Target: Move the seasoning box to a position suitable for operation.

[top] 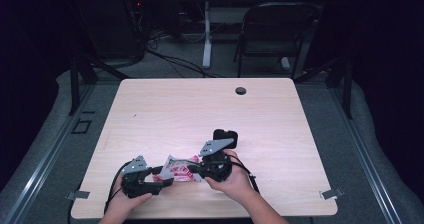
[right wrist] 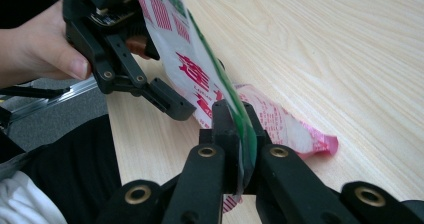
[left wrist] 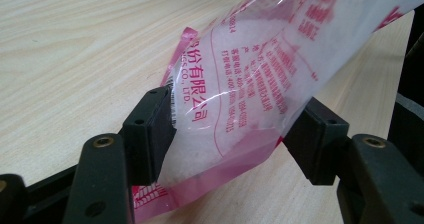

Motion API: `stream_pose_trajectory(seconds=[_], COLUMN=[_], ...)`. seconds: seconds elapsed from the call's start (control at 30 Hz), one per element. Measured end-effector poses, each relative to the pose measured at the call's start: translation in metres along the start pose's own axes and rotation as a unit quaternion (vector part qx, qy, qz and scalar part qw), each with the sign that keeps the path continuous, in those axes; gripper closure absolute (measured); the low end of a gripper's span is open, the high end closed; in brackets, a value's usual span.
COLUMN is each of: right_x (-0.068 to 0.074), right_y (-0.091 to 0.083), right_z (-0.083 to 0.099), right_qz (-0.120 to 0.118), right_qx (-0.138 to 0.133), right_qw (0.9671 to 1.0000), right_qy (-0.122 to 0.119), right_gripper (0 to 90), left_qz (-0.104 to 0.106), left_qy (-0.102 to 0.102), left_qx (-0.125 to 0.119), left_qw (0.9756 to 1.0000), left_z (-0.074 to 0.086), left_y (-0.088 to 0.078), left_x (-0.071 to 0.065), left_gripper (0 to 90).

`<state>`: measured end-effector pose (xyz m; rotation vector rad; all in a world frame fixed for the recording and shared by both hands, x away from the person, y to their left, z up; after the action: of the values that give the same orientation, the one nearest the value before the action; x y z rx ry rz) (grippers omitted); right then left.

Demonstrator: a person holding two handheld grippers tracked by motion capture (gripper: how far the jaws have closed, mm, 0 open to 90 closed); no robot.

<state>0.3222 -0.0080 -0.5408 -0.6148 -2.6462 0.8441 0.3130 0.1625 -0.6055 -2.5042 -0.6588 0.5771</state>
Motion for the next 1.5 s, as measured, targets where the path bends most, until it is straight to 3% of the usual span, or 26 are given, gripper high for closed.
stream_pose_trajectory(seconds=[0.4,0.53,0.63,0.77,0.93,1.2,1.37,1.5], right_x=[0.005,0.005,0.005,0.005,0.005,0.006,0.009,0.009], right_y=[-0.009,-0.010,-0.011,-0.012,-0.014,-0.018,-0.020,-0.020], right_z=[-0.004,-0.005,-0.005,-0.005,-0.006,-0.008,-0.013,-0.014], right_qz=[-0.016,-0.022,-0.025,-0.026,-0.032,-0.031,-0.038,-0.041], right_qx=[-0.008,-0.012,-0.013,-0.015,-0.021,-0.028,-0.040,-0.041], right_qw=[0.9998,0.9997,0.9996,0.9995,0.9992,0.9990,0.9984,0.9982], right_qy=[-0.005,0.003,0.005,0.007,0.014,0.012,0.014,0.015], right_gripper=[90.0,90.0,90.0,90.0,90.0,90.0,90.0,90.0], left_qz=[0.022,0.022,0.021,0.012,0.002,0.027,0.014,0.007], left_qy=[0.015,0.031,0.053,0.064,0.055,0.026,0.048,0.049], left_qx=[-0.004,0.000,0.024,0.055,0.066,0.058,0.065,0.064], left_qw=[0.9996,0.9993,0.9981,0.9963,0.9963,0.9976,0.9966,0.9967], left_z=[-0.001,-0.001,0.003,0.010,0.012,0.009,0.010,0.010], left_y=[0.011,0.016,0.020,0.028,0.035,0.036,0.038,0.037], left_x=[-0.002,-0.002,-0.001,0.000,0.002,0.005,0.002,0.002], left_gripper=[32.3,29.3,28.3,28.0,29.3,28.8,29.1,34.9])
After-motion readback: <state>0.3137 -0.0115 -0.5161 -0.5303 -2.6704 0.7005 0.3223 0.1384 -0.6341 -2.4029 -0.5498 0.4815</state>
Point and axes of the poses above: each handheld gripper's, and its own axes: y roughly forward along the jaws, z roughly out of its underside, x roughly to its left, the point moved 7 cm from there along y, roughly forward along the jaws, and after that the axes turned 3 degrees about z, right-handed, at the moved point
